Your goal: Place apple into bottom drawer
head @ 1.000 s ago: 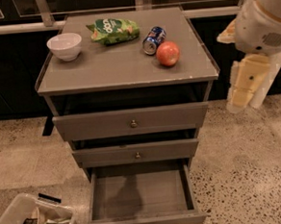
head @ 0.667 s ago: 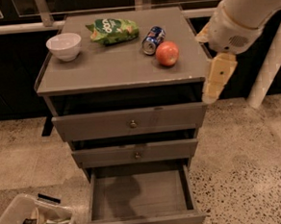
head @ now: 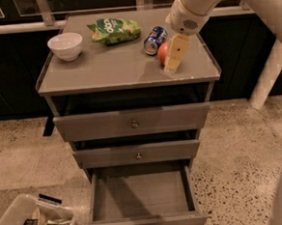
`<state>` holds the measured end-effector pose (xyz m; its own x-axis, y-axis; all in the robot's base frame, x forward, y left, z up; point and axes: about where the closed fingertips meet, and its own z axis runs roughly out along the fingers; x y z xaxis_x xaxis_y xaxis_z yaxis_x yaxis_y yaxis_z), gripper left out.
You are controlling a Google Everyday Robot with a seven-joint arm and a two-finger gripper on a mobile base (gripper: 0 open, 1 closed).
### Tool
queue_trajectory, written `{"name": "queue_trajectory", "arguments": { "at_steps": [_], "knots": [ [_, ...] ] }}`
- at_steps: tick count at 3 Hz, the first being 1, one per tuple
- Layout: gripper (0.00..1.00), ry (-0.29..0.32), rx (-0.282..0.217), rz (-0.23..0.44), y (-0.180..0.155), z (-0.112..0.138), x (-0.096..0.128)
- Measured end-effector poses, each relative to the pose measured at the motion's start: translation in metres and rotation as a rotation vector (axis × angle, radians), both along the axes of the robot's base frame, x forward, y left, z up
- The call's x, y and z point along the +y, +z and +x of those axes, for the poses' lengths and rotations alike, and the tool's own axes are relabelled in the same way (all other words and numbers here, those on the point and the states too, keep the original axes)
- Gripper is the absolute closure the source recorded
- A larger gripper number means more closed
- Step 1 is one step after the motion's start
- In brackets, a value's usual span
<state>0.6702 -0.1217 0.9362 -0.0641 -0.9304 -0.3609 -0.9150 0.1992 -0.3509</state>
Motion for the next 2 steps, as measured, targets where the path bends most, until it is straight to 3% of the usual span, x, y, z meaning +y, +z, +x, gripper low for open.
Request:
{"name": "queue_trajectory", "arguments": {
  "at_steps": [1,2],
  "knots": [
    [0.0,0.0,-0.042,0.023,0.0183,0.0151,0.0072],
    [0.0,0.0,-0.043,0.023,0.0184,0.0151,0.007]
  ]
}}
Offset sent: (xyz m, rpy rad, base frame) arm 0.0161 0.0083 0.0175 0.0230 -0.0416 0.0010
